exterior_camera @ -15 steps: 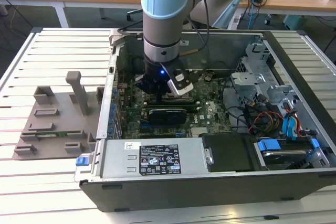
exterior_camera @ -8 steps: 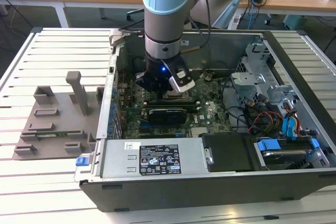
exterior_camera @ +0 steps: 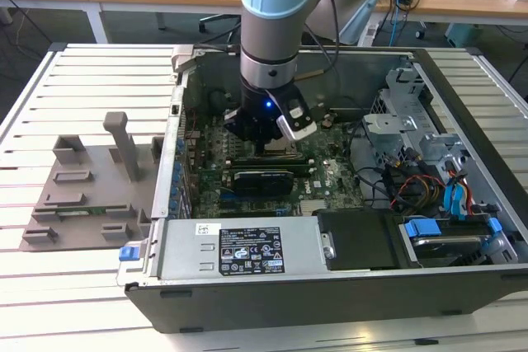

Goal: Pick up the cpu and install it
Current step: 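Install the second cpu locking lever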

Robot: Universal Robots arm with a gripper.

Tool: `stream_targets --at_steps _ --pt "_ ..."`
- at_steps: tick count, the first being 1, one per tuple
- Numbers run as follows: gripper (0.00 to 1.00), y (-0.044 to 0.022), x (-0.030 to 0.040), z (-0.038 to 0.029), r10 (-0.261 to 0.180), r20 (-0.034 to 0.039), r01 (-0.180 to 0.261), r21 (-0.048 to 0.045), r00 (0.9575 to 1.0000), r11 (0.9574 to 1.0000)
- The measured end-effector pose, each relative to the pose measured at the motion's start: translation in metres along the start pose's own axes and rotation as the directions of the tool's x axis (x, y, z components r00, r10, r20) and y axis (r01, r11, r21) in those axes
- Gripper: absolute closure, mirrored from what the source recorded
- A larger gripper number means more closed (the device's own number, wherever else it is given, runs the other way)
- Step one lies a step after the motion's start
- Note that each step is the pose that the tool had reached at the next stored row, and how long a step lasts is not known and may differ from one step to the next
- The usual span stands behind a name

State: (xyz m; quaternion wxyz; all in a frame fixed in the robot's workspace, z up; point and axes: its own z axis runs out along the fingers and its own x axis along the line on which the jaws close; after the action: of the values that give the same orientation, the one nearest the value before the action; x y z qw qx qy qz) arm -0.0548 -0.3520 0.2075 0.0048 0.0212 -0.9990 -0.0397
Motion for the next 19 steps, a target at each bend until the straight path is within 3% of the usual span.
stream_targets --at_steps 6,19 --pt "0.89 0.0067 -0.0159 0.0004 0.0 -0.0059 0.0 0.0019 1.0 1.0" --pt "0.89 0.0185 -0.0402 0.0006 0.001 -0.0142 -0.001 0.0054 0.9999 1.0"
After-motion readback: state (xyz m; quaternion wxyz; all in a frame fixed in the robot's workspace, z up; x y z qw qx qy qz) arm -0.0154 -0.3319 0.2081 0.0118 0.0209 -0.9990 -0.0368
